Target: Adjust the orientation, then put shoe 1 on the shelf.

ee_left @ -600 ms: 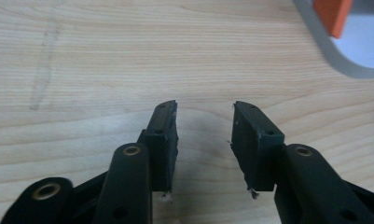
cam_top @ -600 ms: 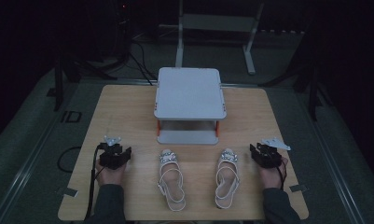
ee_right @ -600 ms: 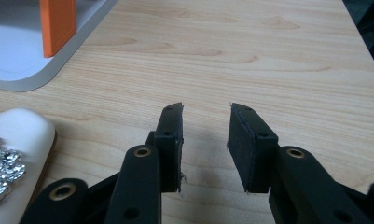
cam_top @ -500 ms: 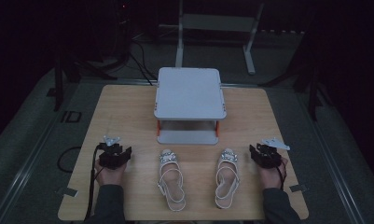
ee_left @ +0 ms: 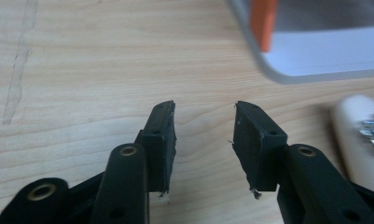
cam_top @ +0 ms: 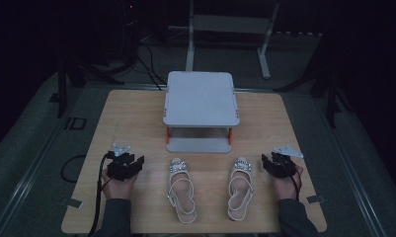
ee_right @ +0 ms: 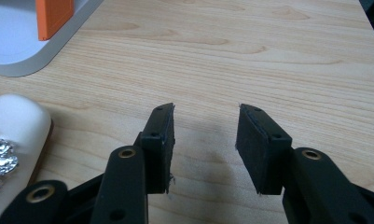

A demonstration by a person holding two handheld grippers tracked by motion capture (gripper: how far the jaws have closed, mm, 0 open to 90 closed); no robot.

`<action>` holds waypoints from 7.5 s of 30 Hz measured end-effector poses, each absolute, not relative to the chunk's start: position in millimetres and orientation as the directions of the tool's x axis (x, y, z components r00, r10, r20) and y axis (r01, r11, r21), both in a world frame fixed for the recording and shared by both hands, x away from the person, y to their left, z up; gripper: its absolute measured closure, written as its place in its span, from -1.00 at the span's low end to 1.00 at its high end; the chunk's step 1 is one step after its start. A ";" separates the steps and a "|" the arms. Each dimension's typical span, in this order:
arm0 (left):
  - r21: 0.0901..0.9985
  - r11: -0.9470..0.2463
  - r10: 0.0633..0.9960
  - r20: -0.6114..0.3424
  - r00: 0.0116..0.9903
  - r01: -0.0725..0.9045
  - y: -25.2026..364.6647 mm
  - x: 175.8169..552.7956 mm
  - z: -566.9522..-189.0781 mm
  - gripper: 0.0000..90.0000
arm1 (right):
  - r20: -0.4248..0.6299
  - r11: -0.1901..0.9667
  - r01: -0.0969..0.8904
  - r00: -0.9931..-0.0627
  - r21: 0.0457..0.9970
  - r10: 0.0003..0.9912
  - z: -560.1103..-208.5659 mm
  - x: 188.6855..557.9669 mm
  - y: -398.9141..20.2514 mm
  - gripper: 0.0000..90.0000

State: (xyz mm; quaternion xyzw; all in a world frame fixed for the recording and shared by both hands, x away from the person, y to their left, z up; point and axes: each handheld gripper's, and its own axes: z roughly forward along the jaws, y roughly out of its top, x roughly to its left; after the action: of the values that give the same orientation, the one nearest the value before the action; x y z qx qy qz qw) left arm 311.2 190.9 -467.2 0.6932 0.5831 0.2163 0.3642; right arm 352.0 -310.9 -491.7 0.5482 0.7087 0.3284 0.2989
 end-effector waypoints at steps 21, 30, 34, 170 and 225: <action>0.725 -0.209 0.896 -0.127 0.426 0.656 119.4 287.3 -462.4 0.14 | -0.064 0.182 0.577 -0.219 0.796 0.974 -492.5 352.6 -311.6 0.19; 0.687 -0.247 0.883 -0.132 0.451 0.684 100.1 288.5 -471.0 0.06 | -0.062 0.182 0.581 -0.220 0.793 0.973 -493.5 353.3 -311.3 0.19; 0.674 -0.240 0.882 -0.148 0.447 0.698 97.3 290.6 -474.1 0.06 | -0.060 0.180 0.581 -0.220 0.793 0.974 -493.5 353.3 -311.6 0.18; 0.561 -0.039 0.992 -0.079 0.100 0.827 229.1 384.7 -431.8 0.13 | -0.030 0.143 0.612 -0.191 0.778 0.981 -498.8 353.8 -319.2 0.17; 0.486 0.157 0.947 -0.321 0.009 0.860 258.3 410.7 -423.1 0.83 | -0.027 0.136 0.614 -0.183 0.777 0.983 -500.0 354.4 -320.4 0.14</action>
State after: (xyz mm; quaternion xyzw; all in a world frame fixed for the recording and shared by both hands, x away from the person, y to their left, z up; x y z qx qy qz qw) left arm 410.7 258.3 -423.1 0.6451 0.7002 0.0737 0.2968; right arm 354.4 -320.4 -500.0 0.5723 0.6977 0.3233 0.2848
